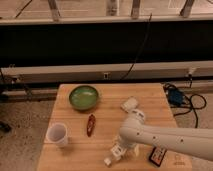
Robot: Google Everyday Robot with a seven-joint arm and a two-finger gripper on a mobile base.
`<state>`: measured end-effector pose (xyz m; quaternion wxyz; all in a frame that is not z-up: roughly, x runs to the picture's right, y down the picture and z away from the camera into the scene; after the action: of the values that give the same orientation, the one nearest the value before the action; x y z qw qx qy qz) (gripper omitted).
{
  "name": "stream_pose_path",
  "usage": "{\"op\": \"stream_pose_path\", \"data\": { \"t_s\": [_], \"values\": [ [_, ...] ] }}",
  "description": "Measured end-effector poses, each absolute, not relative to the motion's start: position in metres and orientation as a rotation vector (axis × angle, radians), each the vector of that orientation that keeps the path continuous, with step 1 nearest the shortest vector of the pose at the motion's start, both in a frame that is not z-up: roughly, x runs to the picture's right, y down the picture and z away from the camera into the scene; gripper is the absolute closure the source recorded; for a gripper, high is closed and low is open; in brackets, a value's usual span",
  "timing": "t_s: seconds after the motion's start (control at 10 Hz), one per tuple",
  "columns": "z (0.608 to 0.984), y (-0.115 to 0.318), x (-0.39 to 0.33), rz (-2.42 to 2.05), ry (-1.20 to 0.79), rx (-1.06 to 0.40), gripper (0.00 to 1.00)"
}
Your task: Stand the bottle upright
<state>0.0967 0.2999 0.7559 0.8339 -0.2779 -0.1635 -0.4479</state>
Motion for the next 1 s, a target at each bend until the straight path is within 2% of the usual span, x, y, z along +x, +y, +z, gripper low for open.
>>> {"op": "stream_pose_path", "data": {
  "t_s": [0.4, 0.5, 0.6, 0.8, 1.0],
  "values": [
    [0.759, 0.308, 0.089, -0.921, -0.314, -0.606, 0.20],
    [0.762, 0.309, 0.086, -0.917, -0.315, -0.611, 0.25],
    [0.763, 0.310, 0.085, -0.911, -0.314, -0.617, 0.36],
    [0.765, 0.311, 0.084, -0.905, -0.315, -0.623, 0.52],
    [0.764, 0.311, 0.084, -0.902, -0.320, -0.625, 0.75]
  ]
}}
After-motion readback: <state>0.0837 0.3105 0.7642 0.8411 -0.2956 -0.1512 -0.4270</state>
